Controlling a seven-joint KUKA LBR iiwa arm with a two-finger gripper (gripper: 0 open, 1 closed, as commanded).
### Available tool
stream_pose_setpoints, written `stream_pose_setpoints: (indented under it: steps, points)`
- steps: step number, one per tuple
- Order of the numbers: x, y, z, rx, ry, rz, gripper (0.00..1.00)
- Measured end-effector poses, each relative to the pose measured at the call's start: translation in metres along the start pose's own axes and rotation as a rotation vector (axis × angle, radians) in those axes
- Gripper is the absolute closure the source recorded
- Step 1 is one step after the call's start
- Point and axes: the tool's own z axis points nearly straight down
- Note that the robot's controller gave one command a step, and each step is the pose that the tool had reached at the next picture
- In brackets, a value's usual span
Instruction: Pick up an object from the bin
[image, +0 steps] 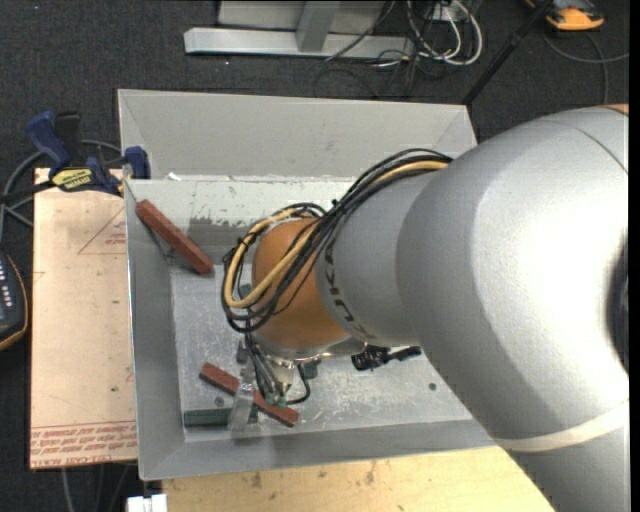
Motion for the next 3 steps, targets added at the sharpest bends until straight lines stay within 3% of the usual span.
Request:
stream_pose_setpoints:
  steps: [1,2,3]
  points:
    - [0.000,0.000,0.000,0.000,-0.002,-0.001,0.00]
    - [0.005,0.002,-0.002,0.005,0.019,-0.007,1.00]
    - [0.004,0.003,-0.042,-0.003,-0.007,-0.009,1.00]
